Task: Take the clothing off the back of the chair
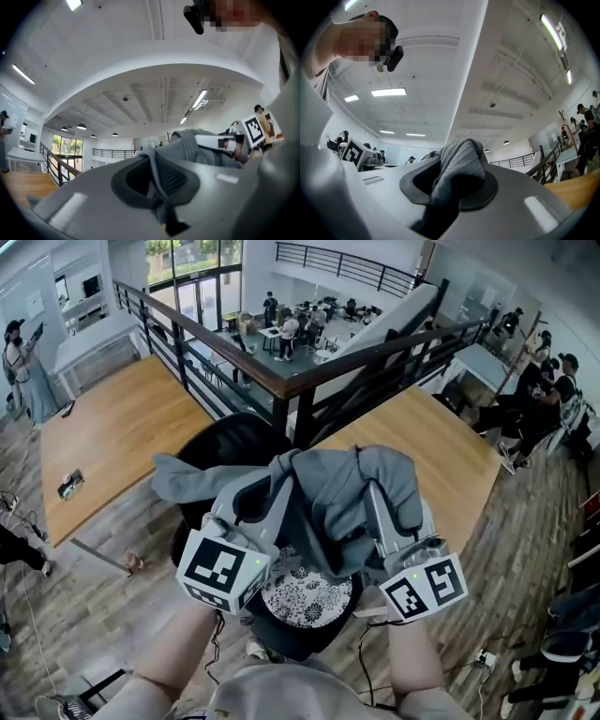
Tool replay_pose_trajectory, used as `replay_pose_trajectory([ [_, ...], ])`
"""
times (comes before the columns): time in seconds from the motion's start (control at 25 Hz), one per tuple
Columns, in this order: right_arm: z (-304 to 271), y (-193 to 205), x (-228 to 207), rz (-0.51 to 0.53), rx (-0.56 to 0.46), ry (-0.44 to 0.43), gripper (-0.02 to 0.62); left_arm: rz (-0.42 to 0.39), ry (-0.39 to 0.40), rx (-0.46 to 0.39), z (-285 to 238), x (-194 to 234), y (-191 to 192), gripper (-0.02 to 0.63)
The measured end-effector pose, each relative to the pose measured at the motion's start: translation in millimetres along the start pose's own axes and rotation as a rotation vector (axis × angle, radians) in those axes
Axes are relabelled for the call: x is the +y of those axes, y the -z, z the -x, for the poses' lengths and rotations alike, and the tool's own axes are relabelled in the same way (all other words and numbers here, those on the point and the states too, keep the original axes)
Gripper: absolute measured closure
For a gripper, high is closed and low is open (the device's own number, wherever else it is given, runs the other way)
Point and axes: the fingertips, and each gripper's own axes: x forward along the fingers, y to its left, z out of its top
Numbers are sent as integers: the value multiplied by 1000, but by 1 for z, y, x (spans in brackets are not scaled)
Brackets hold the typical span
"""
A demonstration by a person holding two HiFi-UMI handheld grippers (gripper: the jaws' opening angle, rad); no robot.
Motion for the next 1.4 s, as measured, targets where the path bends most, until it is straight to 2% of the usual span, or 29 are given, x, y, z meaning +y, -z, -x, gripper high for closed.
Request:
replay_pose_trajectory([
  [0.32,70,-56,-15,134,-47,110,505,14,138,-73,-13,-67,-31,591],
  [0.52,100,-70,-26,194,-4,159,505,42,217,-85,-29,-104,-36,591],
  [0.68,124,-70,-30,242,24,199,505,66,263,-93,-33,-129,-32,591],
  [0.88,148,-64,-45,245,84,250,503,69,314,-87,-40,-157,-31,591],
  [1.04,157,-48,-48,206,122,250,503,75,337,-64,-45,-167,-16,592],
  [1.4,168,-13,-50,155,181,215,500,114,335,-16,-45,-175,17,591],
])
